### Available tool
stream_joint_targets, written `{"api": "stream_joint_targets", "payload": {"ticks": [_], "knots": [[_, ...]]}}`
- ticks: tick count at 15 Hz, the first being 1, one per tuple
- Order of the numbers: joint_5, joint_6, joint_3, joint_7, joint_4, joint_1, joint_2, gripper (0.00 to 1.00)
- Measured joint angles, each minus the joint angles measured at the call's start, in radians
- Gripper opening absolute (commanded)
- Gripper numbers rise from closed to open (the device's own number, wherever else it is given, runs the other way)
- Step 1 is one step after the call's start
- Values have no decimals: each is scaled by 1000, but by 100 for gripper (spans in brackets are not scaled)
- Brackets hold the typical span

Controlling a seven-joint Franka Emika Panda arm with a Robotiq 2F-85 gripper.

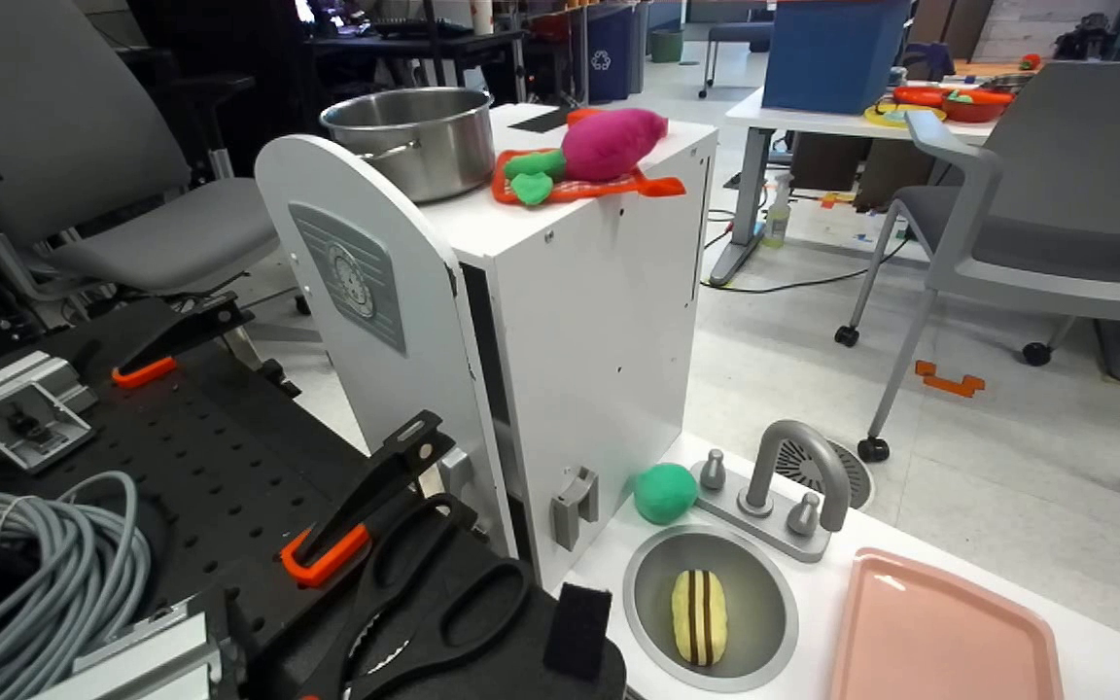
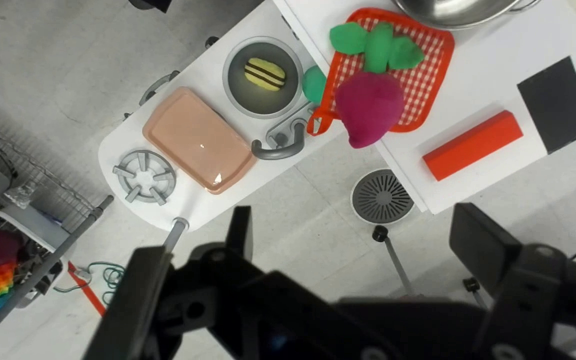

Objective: Pick up the items on top of the cabinet and put them in the pot.

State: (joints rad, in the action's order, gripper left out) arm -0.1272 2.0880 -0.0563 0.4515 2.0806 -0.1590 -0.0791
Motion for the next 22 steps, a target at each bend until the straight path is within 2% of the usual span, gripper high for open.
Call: {"api": "stream_joint_targets", "payload": {"ticks": [4,8,16,22], "knots": [[-4,66,-7,52,-21,1,58,100],[-4,78,-11,74,-26,5,89,100],[0,132,-14,75,-11,10,108,100],[27,124,-14,50,-2,13,112,100]]}}
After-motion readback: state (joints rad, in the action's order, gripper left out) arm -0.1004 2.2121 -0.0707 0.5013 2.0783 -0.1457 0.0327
